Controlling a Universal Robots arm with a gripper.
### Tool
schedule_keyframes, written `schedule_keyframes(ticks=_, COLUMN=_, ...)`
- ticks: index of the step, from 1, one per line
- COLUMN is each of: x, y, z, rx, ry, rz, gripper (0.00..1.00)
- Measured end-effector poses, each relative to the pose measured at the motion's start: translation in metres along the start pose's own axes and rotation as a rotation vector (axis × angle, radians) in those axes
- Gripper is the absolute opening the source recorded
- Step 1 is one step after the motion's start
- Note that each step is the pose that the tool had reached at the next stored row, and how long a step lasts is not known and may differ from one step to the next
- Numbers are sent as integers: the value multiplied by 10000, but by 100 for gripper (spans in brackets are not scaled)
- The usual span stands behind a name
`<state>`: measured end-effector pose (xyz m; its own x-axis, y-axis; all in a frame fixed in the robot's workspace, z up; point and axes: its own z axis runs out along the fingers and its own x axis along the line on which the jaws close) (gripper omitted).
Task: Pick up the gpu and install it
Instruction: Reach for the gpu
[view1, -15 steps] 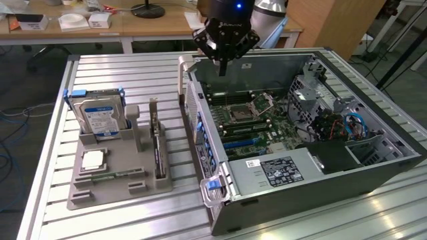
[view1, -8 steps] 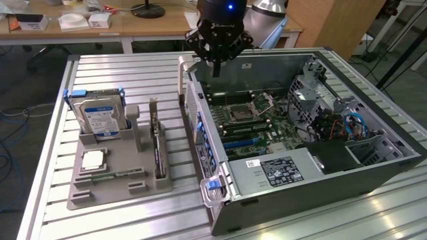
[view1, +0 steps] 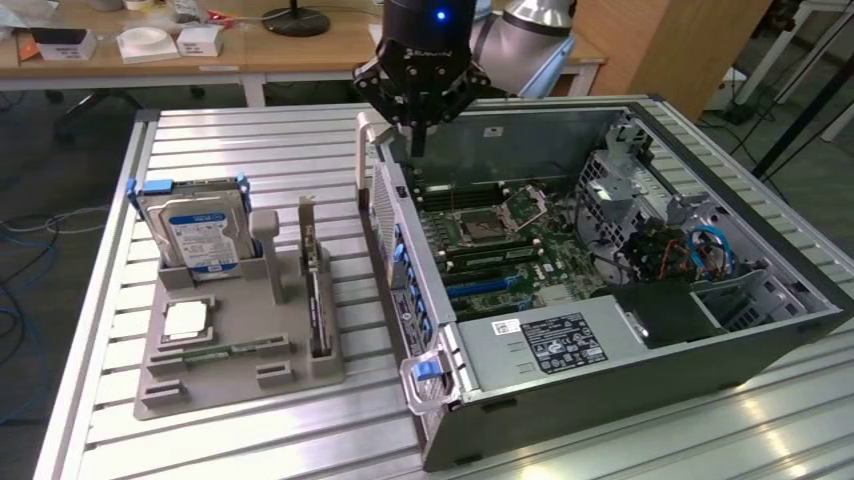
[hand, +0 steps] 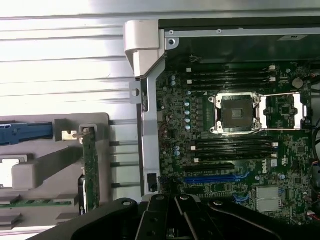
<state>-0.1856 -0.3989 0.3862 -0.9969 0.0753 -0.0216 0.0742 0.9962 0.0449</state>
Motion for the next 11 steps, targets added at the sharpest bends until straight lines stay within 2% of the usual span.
schedule_keyframes(ticks=11, x=219, y=-30, z=10, rx=0, ry=6, rz=-4, gripper=11)
